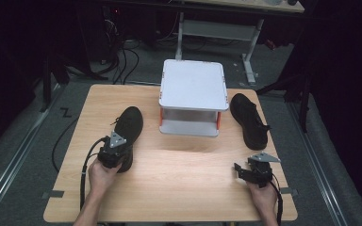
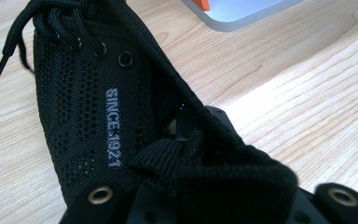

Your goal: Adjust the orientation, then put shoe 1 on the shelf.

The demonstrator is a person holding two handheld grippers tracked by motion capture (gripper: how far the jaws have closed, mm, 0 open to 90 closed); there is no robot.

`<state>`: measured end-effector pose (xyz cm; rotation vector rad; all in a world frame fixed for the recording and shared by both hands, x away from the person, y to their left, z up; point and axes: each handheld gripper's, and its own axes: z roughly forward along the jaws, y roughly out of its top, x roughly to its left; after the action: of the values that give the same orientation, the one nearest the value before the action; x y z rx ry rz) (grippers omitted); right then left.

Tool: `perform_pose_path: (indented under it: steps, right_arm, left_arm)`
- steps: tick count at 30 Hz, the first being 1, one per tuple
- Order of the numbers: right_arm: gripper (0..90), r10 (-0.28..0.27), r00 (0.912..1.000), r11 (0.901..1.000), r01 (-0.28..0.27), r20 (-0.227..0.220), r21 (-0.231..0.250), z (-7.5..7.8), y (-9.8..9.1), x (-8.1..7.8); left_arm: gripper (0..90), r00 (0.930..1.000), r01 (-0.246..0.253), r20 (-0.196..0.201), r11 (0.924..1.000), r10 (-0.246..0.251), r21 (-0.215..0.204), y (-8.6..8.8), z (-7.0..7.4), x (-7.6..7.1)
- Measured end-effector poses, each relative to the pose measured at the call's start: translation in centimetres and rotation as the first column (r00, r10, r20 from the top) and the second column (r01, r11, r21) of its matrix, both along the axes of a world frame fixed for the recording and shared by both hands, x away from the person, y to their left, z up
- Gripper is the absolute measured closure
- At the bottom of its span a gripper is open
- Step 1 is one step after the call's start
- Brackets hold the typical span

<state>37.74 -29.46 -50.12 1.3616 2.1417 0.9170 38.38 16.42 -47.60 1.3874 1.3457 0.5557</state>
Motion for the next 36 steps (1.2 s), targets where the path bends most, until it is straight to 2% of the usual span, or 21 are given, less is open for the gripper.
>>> perform_pose_path:
  steps: [9,17,22,36]
  right_arm:
    - [34.4,0.003,1.0,1.0,-0.003,0.0,0.001,0.0,0.0,0.0]
    - [34.5,0.003,1.0,1.0,-0.003,0.001,0.0,0.0,0.0,0.1]
    - [34.5,0.003,1.0,1.0,-0.003,0.001,0.0,0.0,0.0,0.1]
    - [34.4,0.004,1.0,1.0,-0.004,0.002,0.0,0.0,0.0,0.1]
  left_arm:
    - [85.3,0.9998,-0.015,0.011,0.9999,0.015,-0.003,-0.4,0.6,-0.7]
    - [85.3,0.9995,-0.01,0.028,0.9994,0.01,-0.032,-0.4,1.4,-1.3]
    - [85.4,0.9991,0.001,0.042,0.9988,0.001,-0.048,-0.7,1.8,-1.8]
    - [85.3,0.9954,0.053,0.082,0.9973,-0.049,-0.051,-1.8,3.2,-4.1]
